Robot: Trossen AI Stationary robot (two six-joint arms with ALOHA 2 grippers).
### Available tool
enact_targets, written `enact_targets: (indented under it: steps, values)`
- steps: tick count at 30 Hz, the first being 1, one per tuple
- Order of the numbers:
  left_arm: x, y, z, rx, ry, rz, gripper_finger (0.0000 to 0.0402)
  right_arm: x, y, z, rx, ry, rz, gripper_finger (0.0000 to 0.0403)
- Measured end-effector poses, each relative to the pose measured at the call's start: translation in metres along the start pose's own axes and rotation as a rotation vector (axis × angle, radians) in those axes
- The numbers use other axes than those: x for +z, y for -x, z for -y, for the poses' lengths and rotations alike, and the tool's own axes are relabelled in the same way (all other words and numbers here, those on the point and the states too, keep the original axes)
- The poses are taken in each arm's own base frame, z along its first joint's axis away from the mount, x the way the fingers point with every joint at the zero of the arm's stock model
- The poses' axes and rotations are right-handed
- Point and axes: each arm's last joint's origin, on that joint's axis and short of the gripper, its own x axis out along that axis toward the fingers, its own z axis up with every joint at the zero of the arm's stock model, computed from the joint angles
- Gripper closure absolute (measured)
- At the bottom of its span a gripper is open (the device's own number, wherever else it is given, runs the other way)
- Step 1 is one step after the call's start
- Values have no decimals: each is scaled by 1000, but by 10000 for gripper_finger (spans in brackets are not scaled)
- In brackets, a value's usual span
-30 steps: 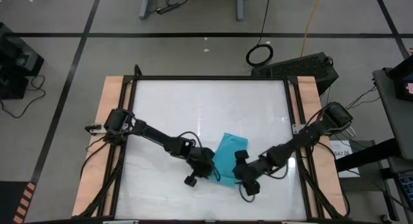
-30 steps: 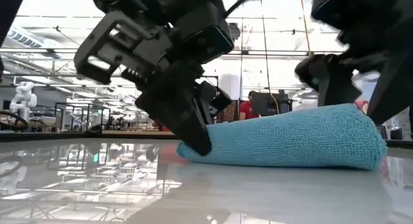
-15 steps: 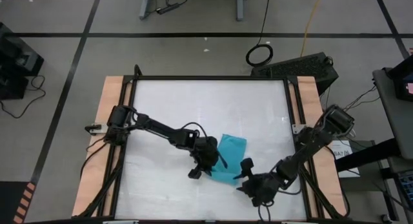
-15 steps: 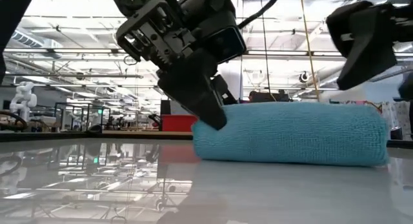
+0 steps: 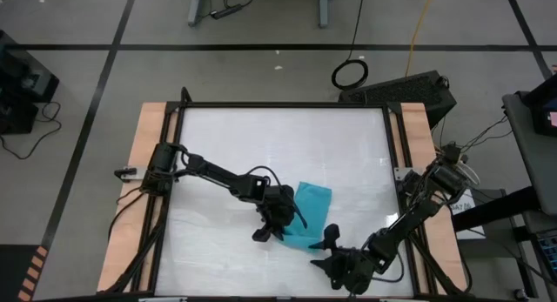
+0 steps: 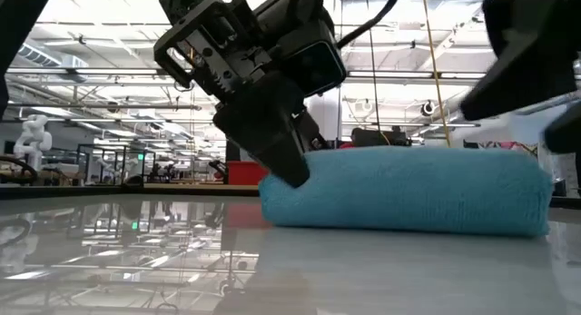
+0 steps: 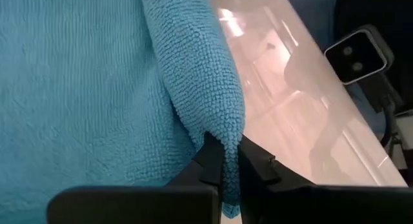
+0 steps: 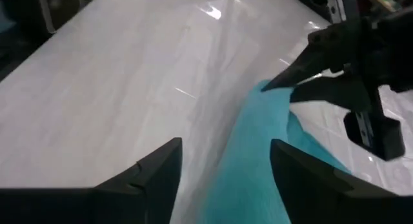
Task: Roll towel
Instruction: Roll the blue microfiber cloth
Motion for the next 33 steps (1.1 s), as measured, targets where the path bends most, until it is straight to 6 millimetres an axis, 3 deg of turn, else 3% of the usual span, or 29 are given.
enact_targets:
  steps: [6,11,16,24,33]
  values:
    - [0,-1,1,-49,-9,10,380,1,-18,-15,-61,-43,-80,132]
    - [0,-1,2,-85,-14,11,380,7,-23,-25,-169,-38,-107,137]
    - [0,-1,3,-109,-29,7,379,7,-28,-33,-212,-41,-169,173]
    - [-3,-5,4,-129,-28,-5,379,3,-36,-43,-239,-204,-216,231]
    - [-4,-8,6,-123,-57,-15,378,0,-37,-45,-208,-402,-257,375]
